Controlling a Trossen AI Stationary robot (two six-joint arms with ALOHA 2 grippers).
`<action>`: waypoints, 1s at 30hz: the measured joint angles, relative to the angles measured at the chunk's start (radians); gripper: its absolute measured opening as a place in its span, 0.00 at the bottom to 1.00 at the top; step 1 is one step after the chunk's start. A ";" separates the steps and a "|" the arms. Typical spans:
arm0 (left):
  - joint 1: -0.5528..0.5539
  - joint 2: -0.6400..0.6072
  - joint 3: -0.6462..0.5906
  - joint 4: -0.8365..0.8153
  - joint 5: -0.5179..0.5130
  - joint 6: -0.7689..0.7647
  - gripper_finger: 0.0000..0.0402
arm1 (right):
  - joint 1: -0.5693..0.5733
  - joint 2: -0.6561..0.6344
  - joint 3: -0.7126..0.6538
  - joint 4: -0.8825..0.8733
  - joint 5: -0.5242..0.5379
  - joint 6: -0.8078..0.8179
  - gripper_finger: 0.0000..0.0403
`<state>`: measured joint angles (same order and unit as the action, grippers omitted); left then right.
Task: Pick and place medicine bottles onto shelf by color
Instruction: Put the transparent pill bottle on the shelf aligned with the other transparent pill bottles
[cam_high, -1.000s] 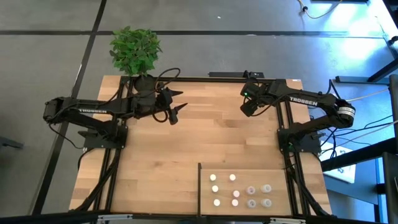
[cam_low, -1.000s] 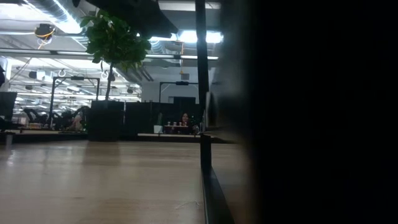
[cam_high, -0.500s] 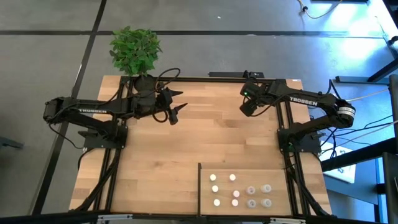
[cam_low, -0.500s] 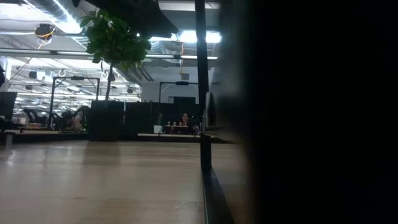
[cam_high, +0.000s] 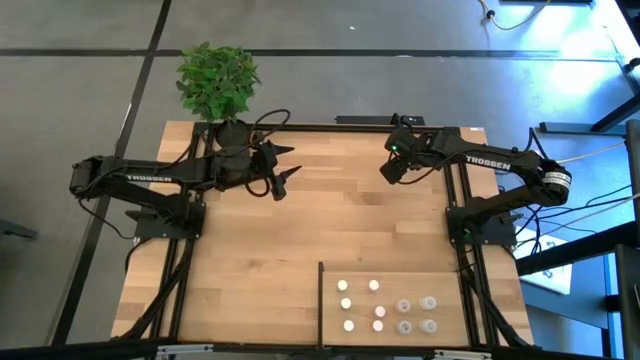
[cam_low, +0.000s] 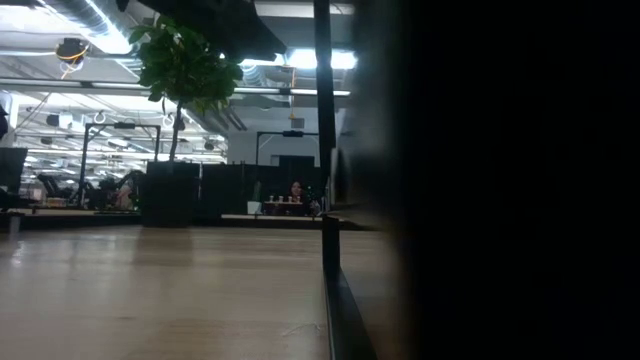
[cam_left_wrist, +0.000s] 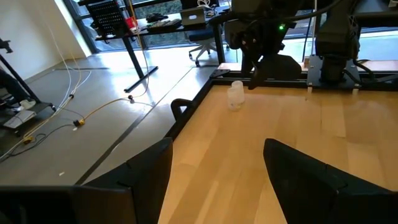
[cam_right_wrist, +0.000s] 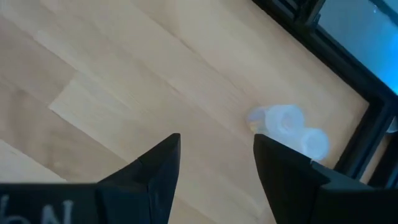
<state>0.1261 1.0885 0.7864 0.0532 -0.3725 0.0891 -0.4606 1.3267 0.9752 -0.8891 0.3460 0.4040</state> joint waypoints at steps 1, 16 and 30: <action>0.000 0.000 0.000 0.000 0.000 0.000 0.61 | 0.000 0.000 0.000 0.005 0.000 -0.015 0.51; 0.000 0.000 0.000 0.000 0.000 0.000 0.61 | -0.036 0.000 0.000 0.009 -0.046 0.006 0.56; 0.000 0.000 0.000 0.000 0.000 0.000 0.61 | -0.050 0.098 0.000 0.023 0.116 -0.045 0.81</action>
<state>0.1257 1.0889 0.7864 0.0532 -0.3729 0.0895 -0.5106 1.4250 0.9752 -0.8666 0.4623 0.3590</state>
